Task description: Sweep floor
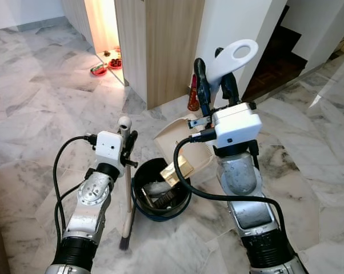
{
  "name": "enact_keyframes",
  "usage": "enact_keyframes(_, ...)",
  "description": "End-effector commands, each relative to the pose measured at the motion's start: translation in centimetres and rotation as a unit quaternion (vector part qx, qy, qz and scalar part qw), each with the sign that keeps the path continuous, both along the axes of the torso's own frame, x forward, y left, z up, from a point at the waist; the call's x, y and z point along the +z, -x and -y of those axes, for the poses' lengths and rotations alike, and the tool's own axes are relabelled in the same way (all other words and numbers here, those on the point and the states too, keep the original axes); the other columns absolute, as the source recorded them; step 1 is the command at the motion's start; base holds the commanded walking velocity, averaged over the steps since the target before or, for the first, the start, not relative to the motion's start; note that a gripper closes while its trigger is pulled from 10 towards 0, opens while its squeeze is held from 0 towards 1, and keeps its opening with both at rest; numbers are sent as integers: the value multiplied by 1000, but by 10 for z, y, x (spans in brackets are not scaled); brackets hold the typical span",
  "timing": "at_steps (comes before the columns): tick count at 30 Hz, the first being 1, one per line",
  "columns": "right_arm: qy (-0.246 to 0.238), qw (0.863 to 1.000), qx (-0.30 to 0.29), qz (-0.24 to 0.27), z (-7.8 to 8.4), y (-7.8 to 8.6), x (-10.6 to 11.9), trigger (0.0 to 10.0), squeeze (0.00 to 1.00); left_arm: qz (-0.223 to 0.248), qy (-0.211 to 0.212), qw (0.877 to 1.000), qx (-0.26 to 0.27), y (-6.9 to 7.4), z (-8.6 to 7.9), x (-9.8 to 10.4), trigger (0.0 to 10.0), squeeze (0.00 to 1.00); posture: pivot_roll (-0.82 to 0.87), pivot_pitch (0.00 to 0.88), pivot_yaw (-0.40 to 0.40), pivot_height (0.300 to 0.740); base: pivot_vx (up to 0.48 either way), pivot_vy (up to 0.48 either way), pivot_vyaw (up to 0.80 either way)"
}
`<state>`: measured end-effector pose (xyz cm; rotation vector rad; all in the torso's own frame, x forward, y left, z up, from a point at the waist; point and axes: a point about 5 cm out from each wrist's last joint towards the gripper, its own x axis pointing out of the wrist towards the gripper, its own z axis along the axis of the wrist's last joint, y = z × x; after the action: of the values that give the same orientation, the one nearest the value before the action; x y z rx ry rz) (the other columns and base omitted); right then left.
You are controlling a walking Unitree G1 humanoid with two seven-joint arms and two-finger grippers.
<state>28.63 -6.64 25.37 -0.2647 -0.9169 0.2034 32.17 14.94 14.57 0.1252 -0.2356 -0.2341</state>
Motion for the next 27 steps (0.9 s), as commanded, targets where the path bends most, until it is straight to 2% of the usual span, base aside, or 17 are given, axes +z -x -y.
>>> enact_keyframes(1,-8,997,16,70,-5,13,24,10000,0,36,14,999,-13,1,6,13,10000,0,215,109,-99,740,0,0,0)
enact_keyframes(10,10,996,33,78,-16,19,24,10000,0,38,16,999,-10,1,6,13,10000,0,216,109,-106,740,0,0,0)
enact_keyframes(15,1,998,11,65,-9,14,21,10000,0,36,17,999,-13,2,7,12,10000,0,214,109,-103,740,0,0,0)
enact_keyframes(18,11,997,-31,63,11,5,20,10000,0,32,15,999,-14,2,7,10,10000,0,210,107,-99,740,0,0,0)
enact_keyframes(21,21,993,-102,62,42,-5,20,10000,0,30,14,999,-13,3,5,9,10000,0,208,103,-97,740,0,0,0)
enact_keyframes(23,22,990,-129,57,53,-8,19,10000,0,29,13,999,-13,3,4,8,10000,0,207,102,-97,740,0,0,0)
enact_keyframes(26,5,977,-210,20,90,-18,9,10000,0,26,11,1000,-10,3,3,7,10000,0,208,100,-93,740,0,0,0)
enact_keyframes(27,3,976,-216,16,93,-18,8,10000,0,26,11,1000,-10,3,3,7,10000,0,208,100,-93,740,0,0,0)
